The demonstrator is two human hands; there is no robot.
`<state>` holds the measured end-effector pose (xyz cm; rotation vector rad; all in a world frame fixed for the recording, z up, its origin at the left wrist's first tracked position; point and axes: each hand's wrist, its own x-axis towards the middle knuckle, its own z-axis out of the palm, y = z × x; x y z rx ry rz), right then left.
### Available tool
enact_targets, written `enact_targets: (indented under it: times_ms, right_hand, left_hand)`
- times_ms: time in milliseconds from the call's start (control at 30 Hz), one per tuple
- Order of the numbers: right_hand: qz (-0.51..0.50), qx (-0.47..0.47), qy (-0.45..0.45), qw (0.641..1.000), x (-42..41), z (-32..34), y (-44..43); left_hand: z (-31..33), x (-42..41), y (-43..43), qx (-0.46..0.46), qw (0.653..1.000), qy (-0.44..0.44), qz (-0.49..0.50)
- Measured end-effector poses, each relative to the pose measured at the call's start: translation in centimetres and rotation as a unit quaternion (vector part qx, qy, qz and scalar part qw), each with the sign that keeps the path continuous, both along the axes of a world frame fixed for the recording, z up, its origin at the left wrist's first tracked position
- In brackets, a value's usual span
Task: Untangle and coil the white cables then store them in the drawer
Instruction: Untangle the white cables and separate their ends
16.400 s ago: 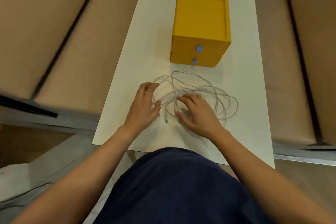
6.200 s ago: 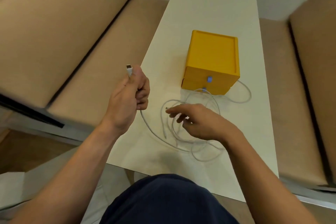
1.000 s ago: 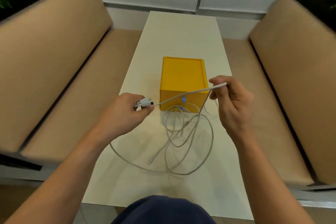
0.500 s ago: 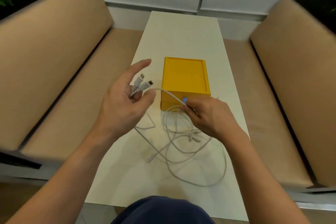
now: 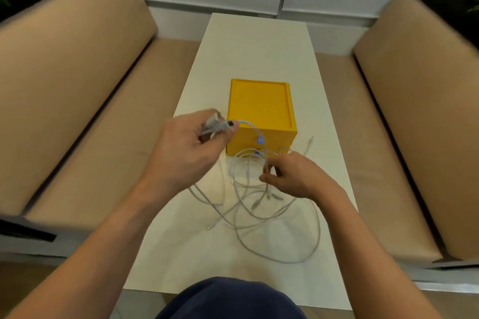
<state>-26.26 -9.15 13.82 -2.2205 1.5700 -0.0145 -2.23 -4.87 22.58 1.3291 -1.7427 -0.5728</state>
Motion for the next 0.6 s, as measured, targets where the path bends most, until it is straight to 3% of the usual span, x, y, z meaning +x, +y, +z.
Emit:
enact_targets:
  times_ms: [133, 300, 500, 600]
  right_hand:
    - [-0.071, 0.073, -0.14, 0.985, -0.6, -0.7, 0.4]
    - [-0.135, -0.02, -0.265, 0.954, -0.3, 1.4, 0.7]
    - [-0.231, -0.135, -0.256, 0.929, -4.7, 1.0, -1.4]
    - [-0.286, -0.161, -0.258, 0.909, -7.6, 0.0, -2.6]
  left_hand:
    - [1.4, 0.8, 0.3, 0.0, 1.0, 0.001, 0.028]
    - [0.3, 1.1, 0.0, 0.063, 0.997, -0.048, -0.005]
    - [0.1, 1.3, 0.3, 0.121, 0.985, -0.105, -0.057]
    - [0.3, 1.6, 0.4, 0.113, 0.991, -0.055, -0.045]
